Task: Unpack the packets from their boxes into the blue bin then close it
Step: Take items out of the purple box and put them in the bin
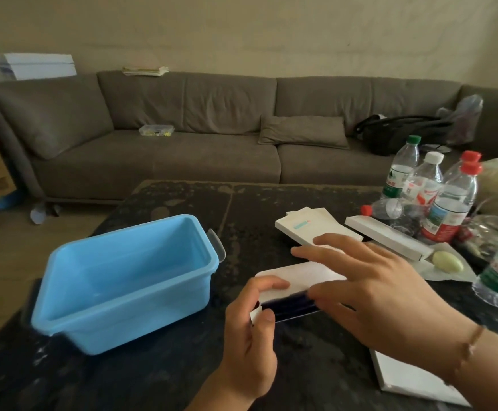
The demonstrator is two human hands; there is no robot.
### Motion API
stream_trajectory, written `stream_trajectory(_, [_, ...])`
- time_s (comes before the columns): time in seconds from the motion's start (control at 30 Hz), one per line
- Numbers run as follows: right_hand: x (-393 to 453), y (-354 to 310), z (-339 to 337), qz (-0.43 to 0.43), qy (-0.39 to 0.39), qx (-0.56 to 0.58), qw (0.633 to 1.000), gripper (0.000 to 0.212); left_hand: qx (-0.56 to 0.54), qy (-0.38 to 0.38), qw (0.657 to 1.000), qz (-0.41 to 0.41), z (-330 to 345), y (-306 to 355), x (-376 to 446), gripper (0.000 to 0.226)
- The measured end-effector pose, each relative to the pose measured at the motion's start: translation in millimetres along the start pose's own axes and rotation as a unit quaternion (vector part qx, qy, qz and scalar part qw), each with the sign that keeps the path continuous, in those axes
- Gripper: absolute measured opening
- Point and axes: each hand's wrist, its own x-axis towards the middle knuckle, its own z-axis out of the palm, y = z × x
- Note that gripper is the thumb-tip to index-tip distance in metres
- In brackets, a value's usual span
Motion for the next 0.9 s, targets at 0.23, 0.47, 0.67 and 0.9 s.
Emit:
stream_trajectory(0.23, [-3.3, -10.4, -4.1, 0.015, -0.06, 0.016, 0.998, 0.028, -0.042, -0.028, 0.999, 0.0, -5.5, 4.7, -6.2, 0.032])
stream_trajectory(0.47, [-15.4, -10.8, -5.3, 0.109, -0.023, 0.101, 0.989, 0.029, -0.022, -0.005, 0.997, 0.071, 7.6, 16.6, 0.9, 0.04])
stream_trajectory(0.67, [8.9, -21.8, -30.8, 0.172, -0.108, -0.002, 0.979, 0.033, -0.043, 0.036, 0.99, 0.13, 18.4, 13.6, 20.4, 0.046])
stream_trajectory(0.9, [21.2, -19.4, -0.1, 0.194, -0.151, -0.041, 0.969, 0.037, 0.055, 0.002, 0.982, 0.182, 12.8, -22.0, 37.5, 0.037])
